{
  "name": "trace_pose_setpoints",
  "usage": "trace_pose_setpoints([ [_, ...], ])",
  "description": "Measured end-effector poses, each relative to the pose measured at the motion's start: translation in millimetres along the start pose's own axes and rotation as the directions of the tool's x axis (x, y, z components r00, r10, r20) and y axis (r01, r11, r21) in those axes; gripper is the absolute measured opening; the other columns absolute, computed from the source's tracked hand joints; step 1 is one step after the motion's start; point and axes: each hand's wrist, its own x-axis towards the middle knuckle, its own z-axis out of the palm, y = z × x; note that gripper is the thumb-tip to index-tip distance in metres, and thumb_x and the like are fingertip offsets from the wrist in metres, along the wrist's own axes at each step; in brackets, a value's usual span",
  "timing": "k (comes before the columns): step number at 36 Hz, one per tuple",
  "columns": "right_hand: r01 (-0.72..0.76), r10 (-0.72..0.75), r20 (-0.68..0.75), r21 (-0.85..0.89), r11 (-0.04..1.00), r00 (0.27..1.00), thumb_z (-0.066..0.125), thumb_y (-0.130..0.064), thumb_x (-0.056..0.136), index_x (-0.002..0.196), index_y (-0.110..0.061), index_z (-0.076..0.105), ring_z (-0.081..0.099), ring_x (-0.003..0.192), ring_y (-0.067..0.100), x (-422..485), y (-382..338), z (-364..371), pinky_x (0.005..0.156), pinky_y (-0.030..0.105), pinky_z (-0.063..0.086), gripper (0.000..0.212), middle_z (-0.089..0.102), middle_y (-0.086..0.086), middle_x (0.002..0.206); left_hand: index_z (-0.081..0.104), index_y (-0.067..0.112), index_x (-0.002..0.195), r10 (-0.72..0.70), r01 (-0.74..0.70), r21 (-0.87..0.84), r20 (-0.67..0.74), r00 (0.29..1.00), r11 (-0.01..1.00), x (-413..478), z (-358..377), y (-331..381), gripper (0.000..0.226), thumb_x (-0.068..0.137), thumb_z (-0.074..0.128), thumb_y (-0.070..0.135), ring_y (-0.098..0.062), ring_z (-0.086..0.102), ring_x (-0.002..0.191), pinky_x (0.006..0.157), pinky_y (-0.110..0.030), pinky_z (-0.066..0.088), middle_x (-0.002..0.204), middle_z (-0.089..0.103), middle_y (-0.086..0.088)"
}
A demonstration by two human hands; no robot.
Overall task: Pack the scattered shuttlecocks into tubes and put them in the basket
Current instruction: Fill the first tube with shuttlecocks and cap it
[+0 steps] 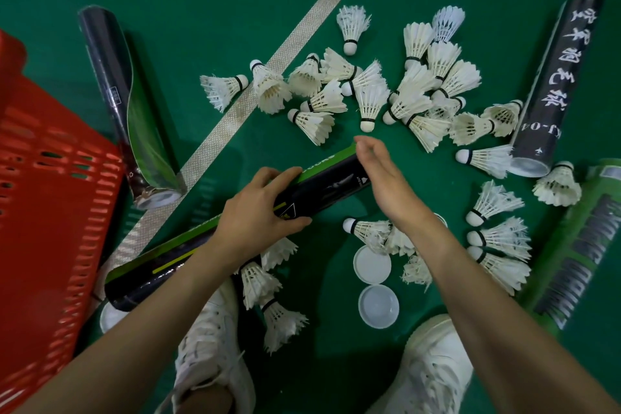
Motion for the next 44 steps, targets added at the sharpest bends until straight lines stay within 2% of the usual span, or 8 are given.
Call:
trace_pose_setpoints([
  [7,-0.005,0.006,-0.021,0.05,0.999,1.0,0.059,-0.034,0.092,0.141,-0.029,0.03,0.053,0.116,0.014,5,7,-7,0.103,0.028,0.039,0.058,0.054,0.0,0.127,0.033,0.034,0.146,0.032,-0.031,0.041,-0.028,0.999,0.999,5,6,8,0.08,0.078,0.069,0.056,-0.021,0.057,0.105,0.078,-0.036,0.052,0.132,0.044,0.004],
  [14,0.059,-0.006,-0.231,0.222,0.973,0.973,0.063,-0.014,0.09,0.119,-0.017,0.045,0.06,0.082,0.003,10,14,-7,0.068,0.005,0.044,0.034,0.064,0.001,0.097,0.019,0.035,0.15,0.064,-0.07,0.064,0.087,0.994,0.995,16,5,11,0.092,0.077,0.068,0.059,-0.018,0.05,0.12,0.087,-0.037,0.048,0.142,0.036,0.006],
  [18,0.045,0.023,-0.275,0.24,0.97,0.961,0.064,-0.017,0.09,0.112,-0.023,0.046,0.06,0.085,0.01,22,12,-27,0.073,0.015,0.045,0.029,0.062,0.001,0.098,0.008,0.035,0.151,-0.036,-0.006,0.215,0.193,0.981,0.976,17,-1,-6,0.104,0.073,0.072,0.059,-0.026,0.05,0.12,0.089,-0.042,0.047,0.14,0.039,-0.001],
  [23,0.0,0.033,-0.343,0.097,0.995,0.939,0.058,-0.028,0.093,0.118,-0.018,0.049,0.055,0.095,0.014,44,11,-34,0.08,0.022,0.041,0.028,0.057,0.001,0.107,0.019,0.026,0.149,-0.087,0.053,0.273,0.112,0.99,0.961,19,-3,-13,0.092,0.078,0.067,0.06,-0.025,0.052,0.118,0.092,-0.04,0.045,0.134,0.047,-0.002],
  [28,0.012,0.006,-0.541,0.03,0.999,0.841,0.059,-0.031,0.093,0.111,-0.013,0.048,0.049,0.085,0.007,51,1,-38,0.063,0.006,0.036,0.028,0.051,-0.01,0.093,0.021,0.026,0.149,-0.042,0.032,0.194,0.046,0.998,0.98,25,5,6,0.09,0.079,0.067,0.058,-0.025,0.054,0.115,0.087,-0.039,0.047,0.134,0.05,-0.002],
  [37,-0.084,0.135,-0.293,0.182,0.98,0.946,0.059,-0.021,0.093,0.131,-0.014,0.048,0.048,0.111,0.016,64,-20,-62,0.096,0.027,0.034,0.041,0.053,0.001,0.12,0.023,0.026,0.149,-0.072,0.067,0.147,0.025,0.997,0.987,40,2,20,0.092,0.077,0.068,0.06,-0.027,0.055,0.115,0.084,-0.039,0.047,0.135,0.049,-0.003],
  [41,-0.047,0.17,-0.491,0.253,0.966,0.854,0.071,-0.013,0.08,0.149,-0.019,0.018,0.039,0.129,0.018,61,-6,-32,0.112,0.035,0.032,0.087,0.03,0.002,0.147,0.024,0.024,0.148,-0.096,0.083,0.162,0.072,0.993,0.983,52,6,32,0.093,0.075,0.07,0.06,-0.029,0.055,0.115,0.083,-0.039,0.048,0.134,0.049,-0.005],
  [44,-0.083,0.312,-0.483,0.437,0.896,0.818,0.074,-0.016,0.076,0.151,-0.028,0.002,0.04,0.129,0.019,53,1,-17,0.11,0.044,0.033,0.104,0.024,-0.001,0.153,0.025,0.023,0.148,-0.106,0.09,0.148,0.101,0.989,0.985,59,11,39,0.094,0.074,0.071,0.06,-0.03,0.054,0.116,0.086,-0.041,0.047,0.133,0.049,-0.006],
])
